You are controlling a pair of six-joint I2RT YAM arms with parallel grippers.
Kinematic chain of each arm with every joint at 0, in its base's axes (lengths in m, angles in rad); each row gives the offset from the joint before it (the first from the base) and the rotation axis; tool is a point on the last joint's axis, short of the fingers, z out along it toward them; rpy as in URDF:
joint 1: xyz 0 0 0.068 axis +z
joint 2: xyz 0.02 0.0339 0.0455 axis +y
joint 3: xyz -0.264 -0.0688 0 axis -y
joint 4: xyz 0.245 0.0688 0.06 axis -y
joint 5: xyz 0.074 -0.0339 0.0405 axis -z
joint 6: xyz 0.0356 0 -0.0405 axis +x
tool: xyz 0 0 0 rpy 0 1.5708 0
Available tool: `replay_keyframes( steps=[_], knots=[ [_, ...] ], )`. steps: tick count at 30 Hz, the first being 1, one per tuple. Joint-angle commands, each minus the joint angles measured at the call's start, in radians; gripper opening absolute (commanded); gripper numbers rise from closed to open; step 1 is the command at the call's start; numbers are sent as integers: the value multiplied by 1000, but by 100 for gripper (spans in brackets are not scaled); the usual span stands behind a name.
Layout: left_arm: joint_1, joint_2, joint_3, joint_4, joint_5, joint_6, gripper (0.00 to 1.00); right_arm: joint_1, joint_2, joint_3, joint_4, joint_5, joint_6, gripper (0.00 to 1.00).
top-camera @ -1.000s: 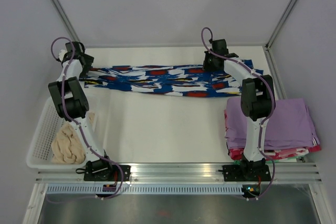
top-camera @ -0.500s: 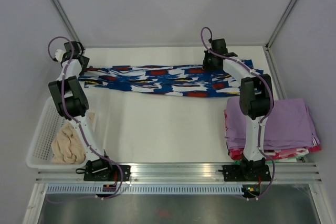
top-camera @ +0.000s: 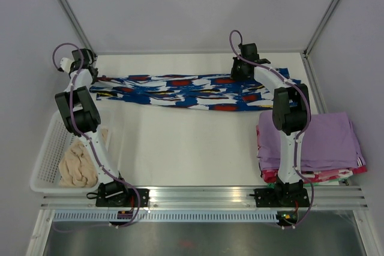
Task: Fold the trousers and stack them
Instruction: Fold the trousers
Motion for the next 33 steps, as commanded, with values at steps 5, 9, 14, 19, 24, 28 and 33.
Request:
replay_keyframes(
  steps=[5, 9, 14, 19, 24, 28, 33],
  knots=[
    [7, 19, 56, 145, -2, 8, 8, 10, 15, 46, -1, -6, 29, 3],
    [5, 22, 49, 181, 1, -12, 2, 10, 18, 46, -3, -3, 27, 3],
    [4, 35, 83, 190, -23, -61, 5, 10, 27, 52, -6, -5, 27, 3],
    [5, 62, 127, 214, -2, -60, 5, 10, 35, 66, -7, -8, 29, 3],
    [5, 73, 136, 268, 15, -57, 20, 21, 38, 78, 52, -48, 30, 3],
    [5, 107, 195, 265, 55, -40, 60, 41, 56, 113, 92, -100, 23, 4],
    [4, 188, 338, 56, 89, -64, 73, 70, 125, 222, 88, -143, 12, 7]
  ],
)
